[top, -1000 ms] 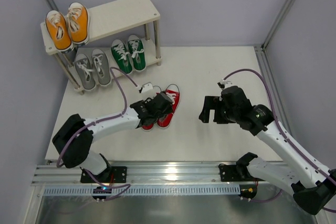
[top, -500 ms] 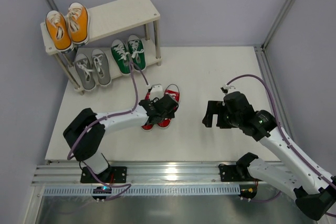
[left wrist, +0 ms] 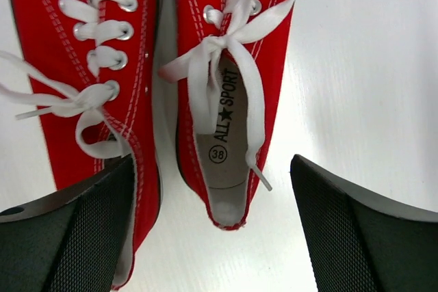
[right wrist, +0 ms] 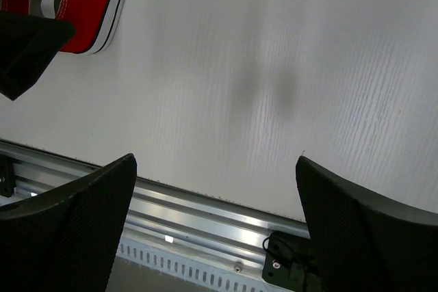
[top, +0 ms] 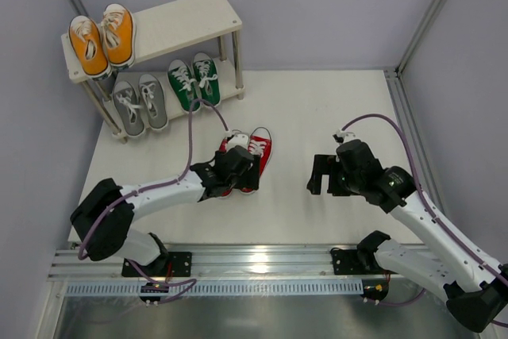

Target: Place and organize the shoes onto the shoe shelf

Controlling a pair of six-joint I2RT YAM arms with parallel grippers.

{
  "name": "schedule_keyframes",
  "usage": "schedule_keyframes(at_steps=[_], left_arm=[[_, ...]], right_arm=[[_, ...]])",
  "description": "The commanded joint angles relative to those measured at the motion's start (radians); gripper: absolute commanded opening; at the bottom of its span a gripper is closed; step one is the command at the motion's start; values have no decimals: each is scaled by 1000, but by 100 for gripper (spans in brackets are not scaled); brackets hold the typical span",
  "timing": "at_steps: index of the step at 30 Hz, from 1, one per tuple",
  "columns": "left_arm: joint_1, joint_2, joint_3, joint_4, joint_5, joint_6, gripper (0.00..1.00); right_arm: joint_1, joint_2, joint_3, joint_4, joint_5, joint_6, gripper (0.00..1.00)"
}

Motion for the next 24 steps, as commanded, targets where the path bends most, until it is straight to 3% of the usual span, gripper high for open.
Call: schedule_keyframes(at_steps=[1, 12, 24], left_arm=[[10, 46, 37, 62, 88, 70, 89], [90, 135, 72, 100, 88, 103, 88], [125, 246, 241, 94, 142, 135, 86]], right_arm=[[6, -6, 31, -2, 17, 0, 98], [6, -35, 18, -28, 34, 0, 98], [4, -32, 21, -45, 49, -14, 98]])
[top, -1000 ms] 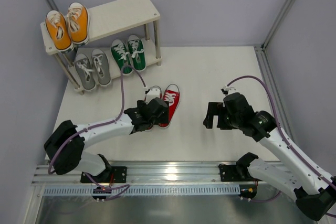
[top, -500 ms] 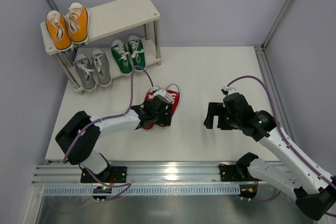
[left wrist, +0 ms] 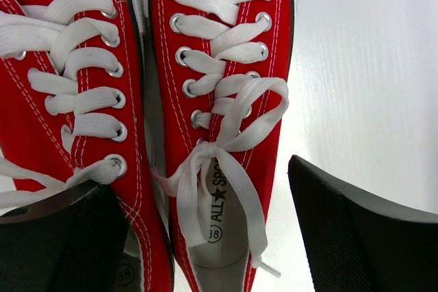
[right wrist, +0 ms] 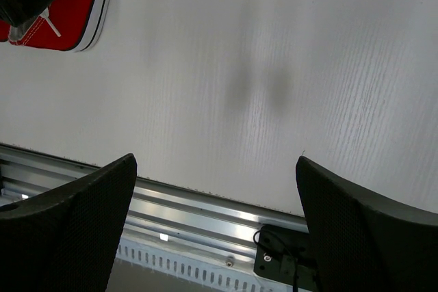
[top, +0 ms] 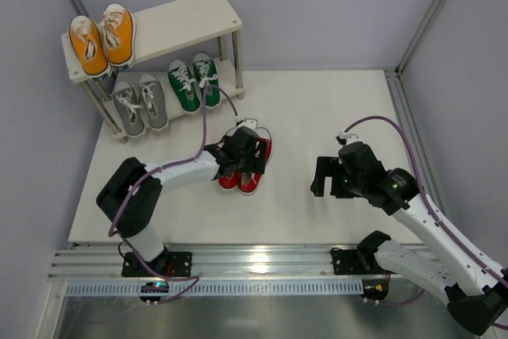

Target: Place and organize the shoes onto the shoe shelf

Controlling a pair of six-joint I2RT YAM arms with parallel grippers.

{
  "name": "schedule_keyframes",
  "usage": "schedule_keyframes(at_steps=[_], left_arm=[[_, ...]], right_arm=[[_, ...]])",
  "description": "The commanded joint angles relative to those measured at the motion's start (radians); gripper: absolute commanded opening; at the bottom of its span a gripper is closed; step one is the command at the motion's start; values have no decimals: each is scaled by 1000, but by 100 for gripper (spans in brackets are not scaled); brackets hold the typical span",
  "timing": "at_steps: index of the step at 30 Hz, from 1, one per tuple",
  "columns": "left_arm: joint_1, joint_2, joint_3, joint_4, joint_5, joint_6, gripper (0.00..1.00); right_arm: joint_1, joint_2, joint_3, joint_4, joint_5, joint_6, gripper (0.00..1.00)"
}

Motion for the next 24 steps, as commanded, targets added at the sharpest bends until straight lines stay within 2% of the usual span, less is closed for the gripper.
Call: schedule_keyframes(at_steps=[1, 5, 9, 12, 19, 24], left_arm=[[13, 21, 58, 50, 13, 29, 86], [19, 17, 53, 22, 2, 37, 84], [45, -37, -14, 29, -24, 20, 84], [79, -81, -39, 35, -4, -26, 87], [137, -111, -4, -39, 122, -89, 89], [146, -105, 13, -67, 198, -74, 85]], right_arm=[[4, -10, 20, -7, 28, -10, 98], [6, -18, 15, -15, 36, -13, 98], [4, -18, 12, -7, 31, -13, 98], [6, -9, 15, -6, 23, -15, 98], [4, -7, 20, -7, 19, -18, 98], [4, -13, 20, -15, 20, -18, 98]])
